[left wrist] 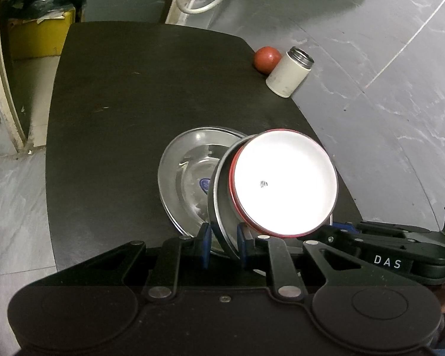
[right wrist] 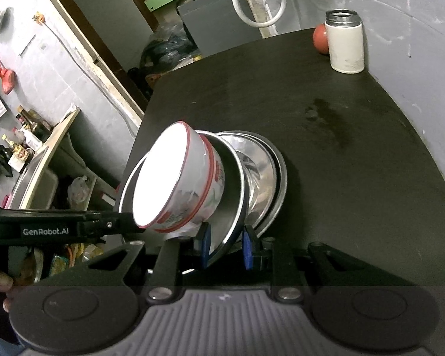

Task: Organize plates and bowls
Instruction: 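Lift the steel bowl with the right gripper over the plate stack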

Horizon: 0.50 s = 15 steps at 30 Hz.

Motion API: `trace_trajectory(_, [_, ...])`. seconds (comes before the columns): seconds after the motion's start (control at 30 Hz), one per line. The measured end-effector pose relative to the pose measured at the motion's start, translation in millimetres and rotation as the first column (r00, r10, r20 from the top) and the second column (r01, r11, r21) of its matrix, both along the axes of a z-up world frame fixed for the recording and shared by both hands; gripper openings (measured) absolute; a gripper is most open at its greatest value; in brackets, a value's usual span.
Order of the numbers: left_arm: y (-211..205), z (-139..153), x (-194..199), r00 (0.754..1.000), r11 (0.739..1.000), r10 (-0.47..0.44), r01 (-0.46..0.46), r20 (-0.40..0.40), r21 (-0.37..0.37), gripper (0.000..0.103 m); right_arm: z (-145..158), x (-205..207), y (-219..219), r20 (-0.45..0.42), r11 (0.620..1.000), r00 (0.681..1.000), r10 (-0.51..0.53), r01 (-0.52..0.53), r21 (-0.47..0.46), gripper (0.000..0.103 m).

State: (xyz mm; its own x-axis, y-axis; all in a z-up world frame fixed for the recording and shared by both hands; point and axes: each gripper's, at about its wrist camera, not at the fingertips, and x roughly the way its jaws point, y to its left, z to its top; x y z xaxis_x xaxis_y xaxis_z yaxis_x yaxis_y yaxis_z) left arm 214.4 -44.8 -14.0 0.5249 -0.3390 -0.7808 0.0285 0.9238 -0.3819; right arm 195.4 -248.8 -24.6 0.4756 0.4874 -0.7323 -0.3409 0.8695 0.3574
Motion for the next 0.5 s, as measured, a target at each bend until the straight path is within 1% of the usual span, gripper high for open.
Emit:
trace_trajectory(0.23, [5,-1,-2,1.0,1.0,0.019,-0.019,-0.002,0.002,0.019,0,5,7,0.005,1.0,1.0,0.02,-0.02,-0.013,0.025])
trace_trajectory(0.5, [10,-9,8,0.999,0.999,0.03,-0.029,-0.018,0.017,0.019,-2,16,16,0.006,0.999,0.999,0.046,-0.045,-0.026,0.025])
